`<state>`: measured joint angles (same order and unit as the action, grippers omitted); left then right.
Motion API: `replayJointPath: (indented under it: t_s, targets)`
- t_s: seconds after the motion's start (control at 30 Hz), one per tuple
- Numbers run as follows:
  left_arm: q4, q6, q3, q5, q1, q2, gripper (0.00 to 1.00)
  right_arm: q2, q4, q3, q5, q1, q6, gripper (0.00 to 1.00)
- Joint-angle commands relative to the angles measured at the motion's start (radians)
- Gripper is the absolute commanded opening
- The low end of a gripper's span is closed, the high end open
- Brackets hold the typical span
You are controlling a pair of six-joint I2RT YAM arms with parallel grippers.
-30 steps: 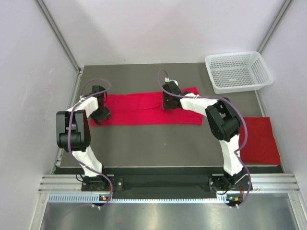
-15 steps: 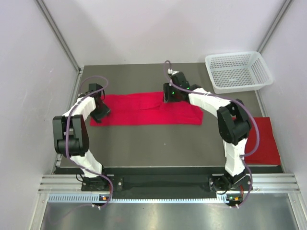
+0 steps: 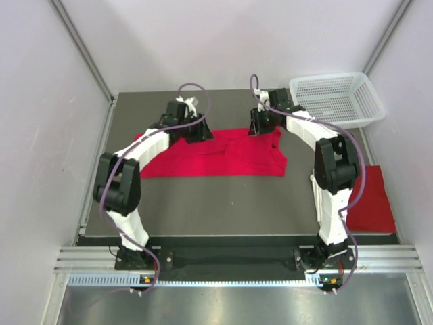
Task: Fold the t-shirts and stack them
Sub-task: Fold the tshirt
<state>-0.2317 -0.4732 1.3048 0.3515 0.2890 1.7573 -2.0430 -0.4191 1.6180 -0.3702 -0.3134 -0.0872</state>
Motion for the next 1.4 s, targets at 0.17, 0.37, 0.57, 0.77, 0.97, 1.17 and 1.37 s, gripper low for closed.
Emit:
replayJointPath:
  t_s: [0.17,0.37,0.57,0.77,0.97,1.17,1.37]
  targets:
    - [0.089,0.13,0.126,0.07,0.09,0.224,0.63,-0.1,-0.067,0.118,-0.05,0.053,0.147,0.43]
    - [0.12,0.151,0.194,0.086,0.114,0.327,0.64,-0.154,-0.07,0.154,-0.067,0.071,0.181,0.43]
    - [0.109,0.171,0.243,0.09,0.121,0.392,0.63,-0.2,-0.075,0.197,-0.068,0.083,0.199,0.41]
    - [0.111,0.165,0.28,0.092,0.124,0.422,0.59,-0.23,-0.089,0.243,-0.101,0.085,0.218,0.41]
    - [0.12,0.153,0.307,0.115,0.128,0.45,0.44,-0.275,-0.11,0.295,-0.11,0.085,0.227,0.41]
    - [0.098,0.15,0.333,0.109,0.13,0.452,0.11,-0.273,-0.098,0.304,-0.102,0.086,0.225,0.16]
    - [0.088,0.082,0.344,0.064,0.13,0.43,0.0,-0.192,-0.032,0.246,-0.093,0.085,0.218,0.0]
